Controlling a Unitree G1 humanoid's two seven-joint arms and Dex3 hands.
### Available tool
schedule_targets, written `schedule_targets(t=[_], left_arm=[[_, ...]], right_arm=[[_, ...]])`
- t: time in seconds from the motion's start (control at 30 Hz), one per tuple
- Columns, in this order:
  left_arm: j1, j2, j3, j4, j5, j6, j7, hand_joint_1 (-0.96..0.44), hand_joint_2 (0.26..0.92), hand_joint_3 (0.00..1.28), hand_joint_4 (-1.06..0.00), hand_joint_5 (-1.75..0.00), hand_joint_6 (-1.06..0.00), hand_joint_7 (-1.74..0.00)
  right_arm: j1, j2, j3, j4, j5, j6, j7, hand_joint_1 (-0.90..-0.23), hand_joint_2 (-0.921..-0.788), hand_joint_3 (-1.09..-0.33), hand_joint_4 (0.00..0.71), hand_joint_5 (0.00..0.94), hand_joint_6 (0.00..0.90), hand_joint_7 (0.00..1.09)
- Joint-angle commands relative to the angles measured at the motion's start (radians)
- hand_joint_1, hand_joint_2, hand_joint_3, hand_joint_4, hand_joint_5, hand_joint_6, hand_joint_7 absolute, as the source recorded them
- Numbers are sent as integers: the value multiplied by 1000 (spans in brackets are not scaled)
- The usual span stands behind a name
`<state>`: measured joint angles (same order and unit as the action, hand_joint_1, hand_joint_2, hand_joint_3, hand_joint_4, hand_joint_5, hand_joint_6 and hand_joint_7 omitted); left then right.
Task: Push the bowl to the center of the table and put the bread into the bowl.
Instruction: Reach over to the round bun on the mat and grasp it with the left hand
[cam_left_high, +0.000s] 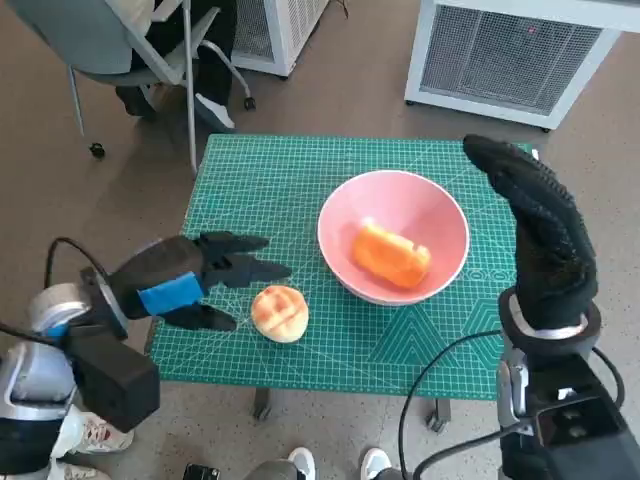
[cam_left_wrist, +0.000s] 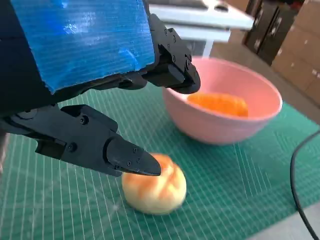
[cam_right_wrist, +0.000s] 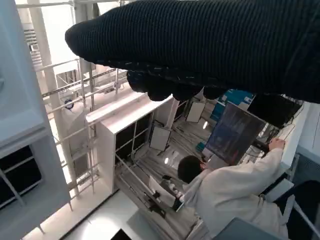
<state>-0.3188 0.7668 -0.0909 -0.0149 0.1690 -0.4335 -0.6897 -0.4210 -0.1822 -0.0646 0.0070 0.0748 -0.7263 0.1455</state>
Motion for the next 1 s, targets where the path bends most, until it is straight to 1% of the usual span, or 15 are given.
schedule_targets(t=[0.03,0.3,0.5,0.73,0.8,0.83,0.9,0.93,0.97,1.0], left_arm=[[16,-19,-37,10,26,22,-6,-108,837,4,-406,-25,-506,-102],[-10,-67,-107,101,102,12,19,-114,844,5,-426,-21,-520,-80],[-49,-124,-168,226,193,-26,89,-125,848,5,-447,-21,-526,-65],[-90,-180,-224,372,281,-78,184,-106,865,10,-496,-30,-535,-50],[-101,-188,-235,402,304,-86,208,-74,880,13,-545,-41,-579,-63],[-106,-190,-239,413,313,-90,218,-51,893,16,-596,-52,-629,-80],[-114,-193,-247,437,328,-96,236,-24,905,25,-660,-69,-690,-103],[-119,-195,-250,452,336,-99,245,-15,911,69,-627,-510,-646,-503],[-123,-195,-253,463,340,-102,252,-9,915,111,-589,-810,-600,-778],[-128,-194,-255,476,344,-106,258,-7,916,127,-575,-917,-584,-876]], right_arm=[[-3,-11,-2,17,7,9,18,-398,-921,-547,441,4,53,805],[-2,-21,-8,18,15,10,26,-394,-921,-548,441,4,49,813],[-3,-19,-8,16,13,13,29,-391,-921,-549,441,4,48,814],[-1,-15,-5,13,0,14,26,-391,-921,-551,440,3,45,818],[-1,-14,-5,13,-4,13,25,-390,-921,-552,440,3,44,820],[-1,-14,-5,13,-5,12,24,-390,-921,-553,440,3,43,822],[0,-14,-5,13,-8,11,23,-390,-921,-554,440,3,41,824],[0,-13,-5,12,-9,11,23,-390,-921,-555,439,3,40,826],[0,-13,-4,12,-10,10,22,-390,-921,-555,439,3,39,828],[1,-13,-5,11,-11,10,22,-390,-921,-555,439,3,39,828]])
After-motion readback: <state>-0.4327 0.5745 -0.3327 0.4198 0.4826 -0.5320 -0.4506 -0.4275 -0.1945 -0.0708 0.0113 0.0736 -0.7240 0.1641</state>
